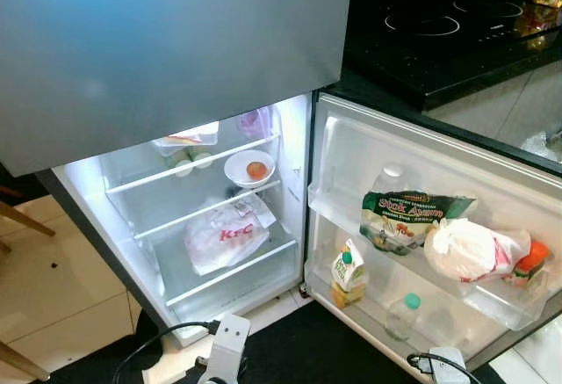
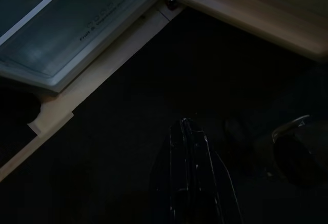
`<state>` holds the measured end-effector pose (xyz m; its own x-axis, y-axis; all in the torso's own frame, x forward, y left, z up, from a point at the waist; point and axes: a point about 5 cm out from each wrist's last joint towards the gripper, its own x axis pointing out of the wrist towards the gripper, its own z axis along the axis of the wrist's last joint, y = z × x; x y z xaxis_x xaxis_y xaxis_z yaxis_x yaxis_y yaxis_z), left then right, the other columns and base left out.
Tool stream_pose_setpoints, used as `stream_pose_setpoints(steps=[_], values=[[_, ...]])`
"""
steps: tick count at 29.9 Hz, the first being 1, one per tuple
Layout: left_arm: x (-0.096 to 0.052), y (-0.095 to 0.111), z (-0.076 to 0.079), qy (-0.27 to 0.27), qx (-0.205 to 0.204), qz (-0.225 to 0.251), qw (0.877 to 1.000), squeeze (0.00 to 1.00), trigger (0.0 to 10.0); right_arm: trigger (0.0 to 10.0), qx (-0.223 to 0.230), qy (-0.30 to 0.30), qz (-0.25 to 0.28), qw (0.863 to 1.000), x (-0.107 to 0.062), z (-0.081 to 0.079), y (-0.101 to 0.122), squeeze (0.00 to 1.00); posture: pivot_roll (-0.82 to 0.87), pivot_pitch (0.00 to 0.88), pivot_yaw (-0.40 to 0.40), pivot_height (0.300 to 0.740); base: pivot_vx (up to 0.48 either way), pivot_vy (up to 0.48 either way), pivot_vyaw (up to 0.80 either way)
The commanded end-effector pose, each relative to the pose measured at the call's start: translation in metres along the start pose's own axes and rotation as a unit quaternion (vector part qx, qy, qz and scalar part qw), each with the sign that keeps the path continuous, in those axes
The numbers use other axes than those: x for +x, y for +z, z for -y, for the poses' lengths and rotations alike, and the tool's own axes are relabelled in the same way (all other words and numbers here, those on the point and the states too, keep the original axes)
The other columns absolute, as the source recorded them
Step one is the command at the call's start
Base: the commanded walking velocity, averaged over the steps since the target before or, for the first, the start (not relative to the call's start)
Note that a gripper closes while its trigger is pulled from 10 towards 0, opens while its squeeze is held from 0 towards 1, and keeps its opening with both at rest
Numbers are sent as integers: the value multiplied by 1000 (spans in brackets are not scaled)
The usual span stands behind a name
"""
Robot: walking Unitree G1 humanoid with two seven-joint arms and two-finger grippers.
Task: Restocking fridge
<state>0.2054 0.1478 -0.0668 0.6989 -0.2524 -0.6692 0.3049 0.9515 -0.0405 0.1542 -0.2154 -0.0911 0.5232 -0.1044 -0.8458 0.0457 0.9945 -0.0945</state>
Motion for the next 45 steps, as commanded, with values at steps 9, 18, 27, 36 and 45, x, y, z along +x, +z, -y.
stream_pose_setpoints(steps=[9,18,27,36,45], values=[[-1,-5,4,-7,0,-8,1000,0,10000,10000,0,-3,-1,1000,0,1,0,0,-93,77,32,740,0,-370,0],[-2,-6,0,5,-13,-9,1000,0,10000,10000,-3,-2,-8,1000,-1,1,-5,0,-92,76,31,740,0,-81,0],[-3,-8,-4,8,-21,-13,1000,0,10000,10000,-5,-2,-10,1000,-1,2,-5,0,-92,76,34,740,0,0,0],[-2,-7,-4,10,-22,-20,1000,0,10000,10000,-4,-4,-12,1000,-1,3,-6,0,-92,76,36,740,-252,0,0],[-1,-7,-3,13,-23,-28,999,0,10000,10000,-4,-4,-13,1000,-1,4,-6,0,-92,76,36,740,-320,0,0]])
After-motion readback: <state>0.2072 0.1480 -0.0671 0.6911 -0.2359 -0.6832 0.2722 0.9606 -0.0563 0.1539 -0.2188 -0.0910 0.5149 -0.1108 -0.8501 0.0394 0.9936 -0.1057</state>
